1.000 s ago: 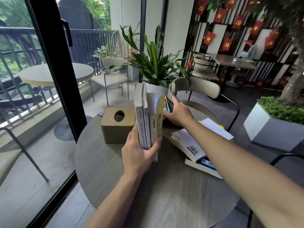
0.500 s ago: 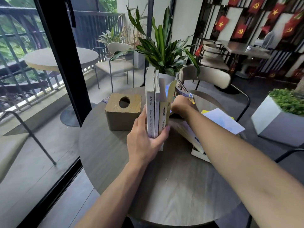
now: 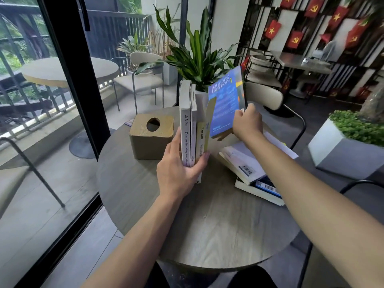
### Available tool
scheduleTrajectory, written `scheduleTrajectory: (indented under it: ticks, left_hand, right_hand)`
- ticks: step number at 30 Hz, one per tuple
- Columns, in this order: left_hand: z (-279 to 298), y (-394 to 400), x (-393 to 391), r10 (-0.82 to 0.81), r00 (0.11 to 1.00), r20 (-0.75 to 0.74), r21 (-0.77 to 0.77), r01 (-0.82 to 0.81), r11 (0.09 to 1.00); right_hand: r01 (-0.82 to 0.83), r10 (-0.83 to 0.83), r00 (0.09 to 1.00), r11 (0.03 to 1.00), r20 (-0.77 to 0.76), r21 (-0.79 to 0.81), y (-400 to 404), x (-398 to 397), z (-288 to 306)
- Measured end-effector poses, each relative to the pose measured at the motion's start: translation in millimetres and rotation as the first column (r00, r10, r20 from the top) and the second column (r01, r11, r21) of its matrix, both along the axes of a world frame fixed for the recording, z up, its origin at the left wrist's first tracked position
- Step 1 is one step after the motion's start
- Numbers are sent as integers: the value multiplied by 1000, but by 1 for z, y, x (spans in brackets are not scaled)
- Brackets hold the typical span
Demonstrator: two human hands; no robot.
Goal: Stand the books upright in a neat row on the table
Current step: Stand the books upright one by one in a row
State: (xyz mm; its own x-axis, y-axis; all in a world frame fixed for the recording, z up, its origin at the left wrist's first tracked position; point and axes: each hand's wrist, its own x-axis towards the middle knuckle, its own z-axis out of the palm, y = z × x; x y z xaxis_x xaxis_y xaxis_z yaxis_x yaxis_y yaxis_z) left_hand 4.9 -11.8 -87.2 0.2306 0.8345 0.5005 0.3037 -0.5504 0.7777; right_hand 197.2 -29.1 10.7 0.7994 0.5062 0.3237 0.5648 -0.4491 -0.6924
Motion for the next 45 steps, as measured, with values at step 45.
scheduleTrajectory:
  ticks: [45]
  left_hand:
    - [4,-2,-3,-57,998,-38,35,58,998]
  right_hand:
    - [-510,518,855,847,14,-148,-91,-78,-81]
